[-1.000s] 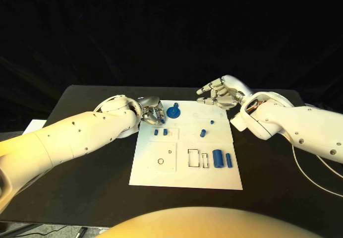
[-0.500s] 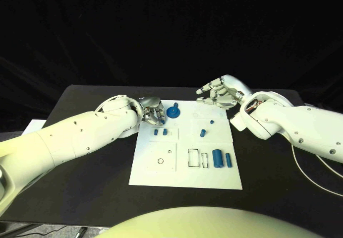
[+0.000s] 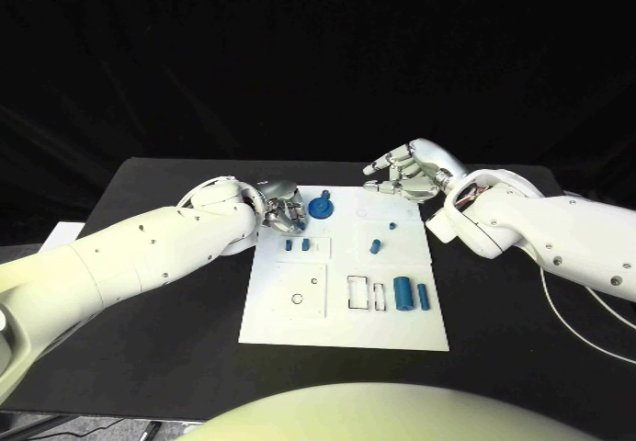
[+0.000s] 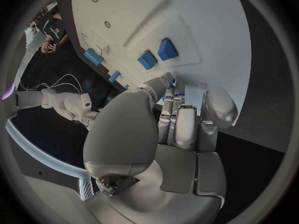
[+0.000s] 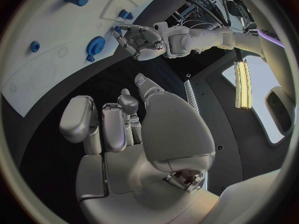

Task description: Assemble the parts on the task board

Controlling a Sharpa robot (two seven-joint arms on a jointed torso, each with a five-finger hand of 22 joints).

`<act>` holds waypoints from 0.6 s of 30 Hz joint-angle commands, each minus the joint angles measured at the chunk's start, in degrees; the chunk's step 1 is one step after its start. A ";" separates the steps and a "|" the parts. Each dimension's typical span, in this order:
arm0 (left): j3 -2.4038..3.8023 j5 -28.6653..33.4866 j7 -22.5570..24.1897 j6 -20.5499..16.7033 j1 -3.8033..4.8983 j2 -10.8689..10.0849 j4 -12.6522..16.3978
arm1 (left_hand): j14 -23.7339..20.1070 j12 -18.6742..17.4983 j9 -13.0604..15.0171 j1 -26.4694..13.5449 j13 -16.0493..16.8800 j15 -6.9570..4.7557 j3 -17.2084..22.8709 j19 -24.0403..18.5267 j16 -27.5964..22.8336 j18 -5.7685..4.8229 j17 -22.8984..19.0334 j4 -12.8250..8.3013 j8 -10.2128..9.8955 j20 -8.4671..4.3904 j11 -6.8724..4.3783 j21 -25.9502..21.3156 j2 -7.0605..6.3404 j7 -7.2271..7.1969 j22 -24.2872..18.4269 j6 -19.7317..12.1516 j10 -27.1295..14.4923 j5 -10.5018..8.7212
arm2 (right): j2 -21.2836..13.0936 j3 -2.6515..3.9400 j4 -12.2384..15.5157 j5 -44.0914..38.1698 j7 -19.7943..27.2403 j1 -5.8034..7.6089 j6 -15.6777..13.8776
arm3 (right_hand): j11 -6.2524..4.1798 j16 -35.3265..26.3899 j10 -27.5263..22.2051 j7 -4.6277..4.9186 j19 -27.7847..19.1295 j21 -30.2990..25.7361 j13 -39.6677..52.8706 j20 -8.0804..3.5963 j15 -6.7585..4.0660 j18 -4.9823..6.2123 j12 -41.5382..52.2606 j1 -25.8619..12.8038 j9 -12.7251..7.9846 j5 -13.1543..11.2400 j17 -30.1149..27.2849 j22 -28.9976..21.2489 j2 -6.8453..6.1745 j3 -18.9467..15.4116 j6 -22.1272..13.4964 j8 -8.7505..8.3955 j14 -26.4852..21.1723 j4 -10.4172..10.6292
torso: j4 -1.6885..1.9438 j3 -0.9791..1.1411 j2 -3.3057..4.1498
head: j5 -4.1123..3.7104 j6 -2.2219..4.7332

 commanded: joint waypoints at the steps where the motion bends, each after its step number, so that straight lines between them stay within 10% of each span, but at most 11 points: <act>1: -0.04 -0.43 -0.76 1.17 -0.07 0.02 0.09 | 1.04 -0.81 -0.31 -0.74 -0.15 0.60 0.00 0.27 -0.11 -0.66 -0.37 -0.36 -0.81 0.28 0.42 0.30 -0.47 0.56 0.22 -0.78 -0.61 0.05 | -0.03 0.01 0.10 -0.16 0.50 -0.04 0.68 | 0.04 -0.31 -0.12 0.03 -0.15 -0.26 0.04 0.22 0.45 1.04 0.07 -0.08 -0.02 0.30 0.02 0.03 0.71 -0.41 -0.11 -0.04 2.54 0.09 | 0.01 -0.02 -0.03 | -0.05 -0.05; 14: -0.02 0.05 -0.78 0.79 -0.07 -0.65 0.38 | 0.77 -3.77 -2.09 -1.87 -0.39 1.18 0.51 -0.09 -0.32 -0.50 -1.51 -0.89 -4.88 0.99 1.11 -0.14 -2.03 0.96 0.26 -6.92 -2.13 0.10 | -0.21 0.01 -0.30 -0.22 -0.37 -0.04 1.11 | 0.06 -0.45 -0.66 0.05 -0.34 -0.60 -0.62 0.22 0.45 1.14 -0.75 -0.03 -0.05 0.31 -0.10 -0.52 0.68 -0.50 -0.22 -0.09 2.51 0.09 | 0.02 -0.02 -0.08 | -0.08 -0.03; 18: 0.10 0.08 -1.03 0.26 -0.04 -1.94 1.24 | 0.65 -4.88 -2.32 -1.80 -0.48 1.48 0.69 -0.40 -0.47 -0.32 -1.97 -1.21 -5.40 1.24 1.49 -1.16 -2.28 1.26 -0.34 -7.89 -3.42 0.12 | -0.43 0.01 -0.95 -0.90 -2.00 -0.04 1.94 | 0.09 -1.16 -8.46 0.18 -1.12 -2.17 -11.27 0.23 0.49 1.53 -13.87 0.79 -0.10 0.41 -0.62 -2.78 1.06 -0.41 -0.78 -0.30 2.36 0.15 | 0.07 -0.01 -0.16 | -0.17 0.00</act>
